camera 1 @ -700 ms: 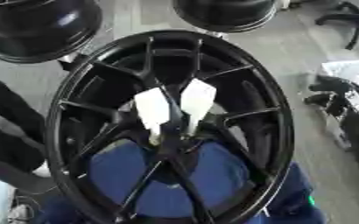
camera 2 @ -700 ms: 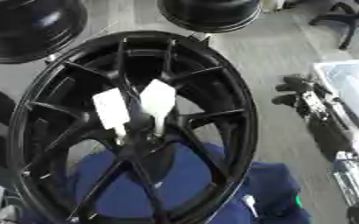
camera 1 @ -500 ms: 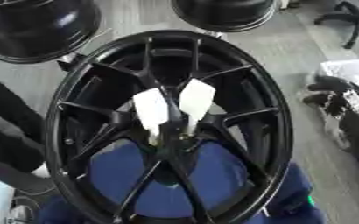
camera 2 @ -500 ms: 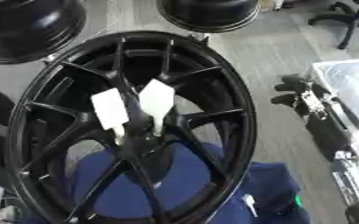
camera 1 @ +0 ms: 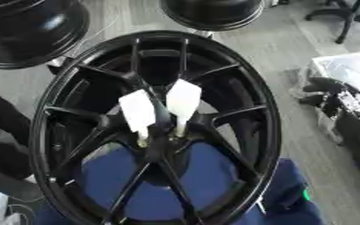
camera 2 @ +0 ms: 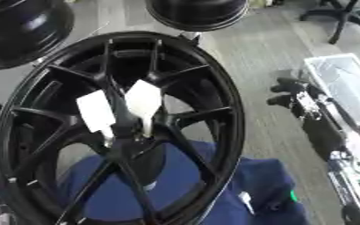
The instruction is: Pull the pin out of the wheel hub.
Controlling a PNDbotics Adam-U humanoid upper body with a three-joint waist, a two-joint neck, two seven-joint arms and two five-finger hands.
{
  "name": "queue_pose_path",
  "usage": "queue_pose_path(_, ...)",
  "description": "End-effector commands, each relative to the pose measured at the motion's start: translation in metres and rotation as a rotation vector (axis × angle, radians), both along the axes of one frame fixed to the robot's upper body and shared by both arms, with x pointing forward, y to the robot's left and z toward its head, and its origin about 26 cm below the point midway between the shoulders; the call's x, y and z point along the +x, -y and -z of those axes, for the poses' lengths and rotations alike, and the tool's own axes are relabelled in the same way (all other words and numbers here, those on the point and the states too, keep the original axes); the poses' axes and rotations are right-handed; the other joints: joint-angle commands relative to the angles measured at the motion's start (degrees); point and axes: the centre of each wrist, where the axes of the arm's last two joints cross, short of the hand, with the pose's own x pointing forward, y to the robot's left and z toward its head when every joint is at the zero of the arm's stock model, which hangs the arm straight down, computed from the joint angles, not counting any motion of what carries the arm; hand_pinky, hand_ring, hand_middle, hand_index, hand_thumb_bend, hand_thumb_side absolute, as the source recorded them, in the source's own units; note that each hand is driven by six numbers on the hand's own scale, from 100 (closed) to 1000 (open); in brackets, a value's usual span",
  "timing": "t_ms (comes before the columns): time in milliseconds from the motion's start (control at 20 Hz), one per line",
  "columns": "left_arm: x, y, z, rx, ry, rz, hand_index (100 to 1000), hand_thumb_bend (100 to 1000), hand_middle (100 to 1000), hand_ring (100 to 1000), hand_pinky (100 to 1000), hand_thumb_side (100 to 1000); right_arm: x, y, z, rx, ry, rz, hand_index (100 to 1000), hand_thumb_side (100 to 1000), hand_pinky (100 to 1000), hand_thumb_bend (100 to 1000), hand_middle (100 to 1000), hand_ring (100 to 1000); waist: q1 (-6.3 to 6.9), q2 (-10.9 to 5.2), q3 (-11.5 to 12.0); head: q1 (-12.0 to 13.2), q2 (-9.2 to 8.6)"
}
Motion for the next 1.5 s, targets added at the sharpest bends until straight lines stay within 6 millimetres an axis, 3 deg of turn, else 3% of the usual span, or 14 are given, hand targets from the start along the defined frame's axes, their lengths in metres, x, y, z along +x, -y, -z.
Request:
queue_pose_path(50,-0.009,0.003,-0.030,0.254,0.023,0.011,827,177,797,786,746,734,-0.001,0.003,-0.008,-0.041,0.011,0.003,808,710,886,100,708,682,0.01,-1.49,-0.10,0.19,-0.12)
queue_pose_path(300,-0.014,0.026,-0.066,0.637,0.004,0.121,856,276,829,823,813,778,-0.002,0.003,-0.007,-0.052,0.002,0.002,808,713,886,100,708,682,0.35,-1.67,-0.37,0.42,0.01)
queue_pose_path(450,-0.018,0.041,-0.082,0.836,-0.018,0.214,851,375,825,829,832,727,-0.002,0.004,-0.006,-0.059,-0.003,0.003,808,714,886,100,708,682,0.52,-1.79,-0.38,0.31,0.05)
queue_pose_path(650,-0.023,0.057,-0.096,1.029,-0.048,0.296,846,470,807,818,831,741,-0.002,0.004,-0.006,-0.063,-0.005,0.004,808,713,886,100,708,682,0.71,-1.93,-0.38,-0.09,0.10)
queue_pose_path(1050,-0.027,0.080,-0.097,1.197,-0.159,0.378,852,459,810,826,845,769,-0.003,0.004,-0.004,-0.069,-0.011,0.007,808,717,886,100,708,681,0.77,-1.93,-0.26,-0.46,0.25)
queue_pose_path(1500,-0.025,0.091,-0.081,1.263,-0.297,0.376,864,495,822,843,874,684,-0.003,0.004,-0.004,-0.073,-0.012,0.005,808,716,886,100,708,681,0.82,-1.91,-0.28,-1.19,0.06)
